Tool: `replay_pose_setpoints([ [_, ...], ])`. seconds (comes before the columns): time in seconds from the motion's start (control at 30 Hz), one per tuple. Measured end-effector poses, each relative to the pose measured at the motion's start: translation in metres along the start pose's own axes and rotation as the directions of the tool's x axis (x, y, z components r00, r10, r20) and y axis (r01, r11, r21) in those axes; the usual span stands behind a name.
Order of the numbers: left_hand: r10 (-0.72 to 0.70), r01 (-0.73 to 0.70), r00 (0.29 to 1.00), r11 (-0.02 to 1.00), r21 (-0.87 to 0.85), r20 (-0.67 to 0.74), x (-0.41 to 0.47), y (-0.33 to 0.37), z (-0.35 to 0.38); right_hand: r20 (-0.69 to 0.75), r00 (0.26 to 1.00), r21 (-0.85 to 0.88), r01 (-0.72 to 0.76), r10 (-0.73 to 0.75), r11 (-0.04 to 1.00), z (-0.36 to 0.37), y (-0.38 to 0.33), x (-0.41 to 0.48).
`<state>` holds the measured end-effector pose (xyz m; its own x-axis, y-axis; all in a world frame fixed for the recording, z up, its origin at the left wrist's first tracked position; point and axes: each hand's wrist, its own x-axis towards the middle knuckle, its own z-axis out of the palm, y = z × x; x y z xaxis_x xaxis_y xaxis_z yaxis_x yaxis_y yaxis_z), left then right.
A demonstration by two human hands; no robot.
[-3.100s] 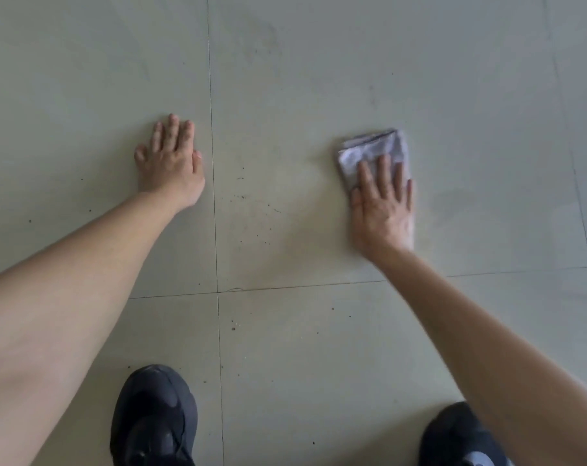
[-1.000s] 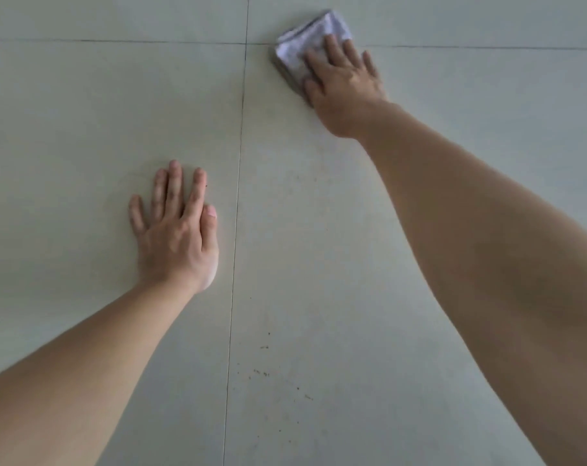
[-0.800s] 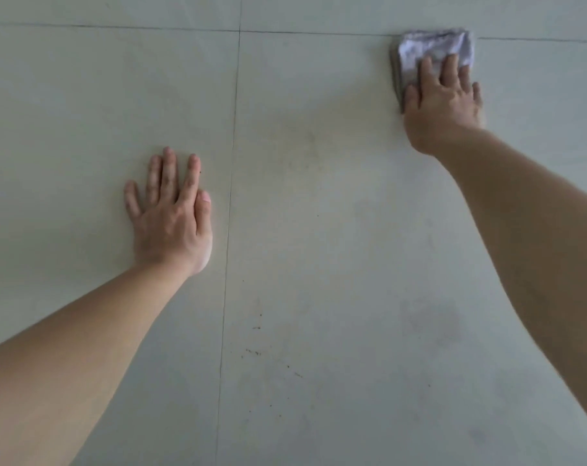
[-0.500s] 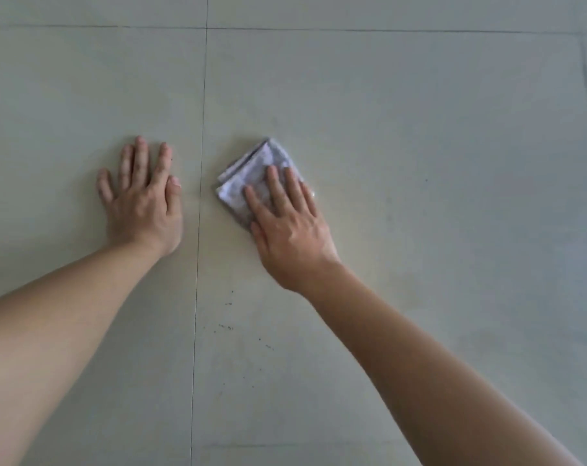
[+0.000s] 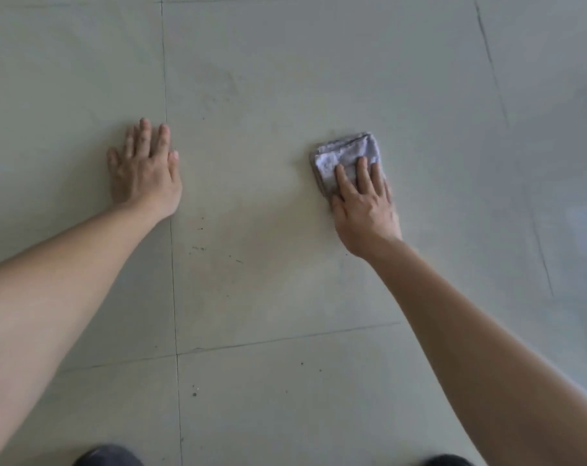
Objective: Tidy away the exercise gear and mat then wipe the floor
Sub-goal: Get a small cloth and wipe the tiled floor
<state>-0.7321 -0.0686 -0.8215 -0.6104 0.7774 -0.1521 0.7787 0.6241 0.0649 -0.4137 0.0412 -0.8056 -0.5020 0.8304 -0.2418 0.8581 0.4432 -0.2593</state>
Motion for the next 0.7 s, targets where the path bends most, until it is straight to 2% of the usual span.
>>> replay_pose_setpoints([
  [0.07, 0.025, -0.025, 1.0, 0.998, -0.052, -0.003, -0.021, 0.017, 0.005, -0.014, 0.99, 0.019, 0.14, -0.139, 0.99, 0.022, -0.023, -0.042],
  [0.13, 0.041, -0.041, 0.999, 0.997, -0.071, -0.002, -0.035, 0.036, 0.009, 0.036, 0.963, 0.005, 0.269, -0.269, 0.963, 0.039, -0.042, -0.077],
  [0.27, 0.132, -0.131, 0.991, 0.991, -0.028, 0.036, -0.056, 0.06, 0.013, 0.105, 0.852, -0.016, 0.516, -0.512, 0.856, 0.038, -0.023, -0.095],
  [0.33, 0.15, -0.15, 0.987, 0.989, -0.021, 0.054, -0.064, 0.066, 0.013, 0.042, 0.888, -0.022, 0.46, -0.459, 0.888, 0.029, 0.008, -0.086],
  [0.4, 0.165, -0.164, 0.984, 0.986, -0.02, 0.071, -0.071, 0.071, 0.012, -0.069, 0.965, -0.002, 0.254, -0.254, 0.967, 0.013, 0.04, -0.08],
  [0.47, 0.175, -0.174, 0.981, 0.985, -0.021, 0.088, -0.076, 0.072, 0.013, -0.041, 0.999, 0.017, 0.011, -0.01, 1.0, 0.002, 0.058, -0.085],
  [0.5, 0.179, -0.177, 0.98, 0.984, -0.023, 0.092, -0.078, 0.072, 0.014, -0.024, 0.998, 0.02, -0.066, 0.066, 0.998, 0.001, 0.059, -0.091],
  [0.57, 0.177, -0.175, 0.98, 0.984, -0.028, 0.096, -0.079, 0.072, 0.015, -0.027, 0.999, -0.008, -0.04, 0.039, 0.999, 0.01, 0.047, -0.105],
  [0.63, 0.169, -0.166, 0.981, 0.985, -0.035, 0.097, -0.079, 0.072, 0.018, -0.032, 0.993, -0.034, 0.111, -0.112, 0.993, 0.029, 0.021, -0.126],
  [0.7, 0.173, -0.171, 0.981, 0.985, -0.03, 0.09, -0.078, 0.072, 0.019, -0.026, 0.952, -0.026, 0.303, -0.304, 0.953, 0.052, -0.011, -0.151],
])
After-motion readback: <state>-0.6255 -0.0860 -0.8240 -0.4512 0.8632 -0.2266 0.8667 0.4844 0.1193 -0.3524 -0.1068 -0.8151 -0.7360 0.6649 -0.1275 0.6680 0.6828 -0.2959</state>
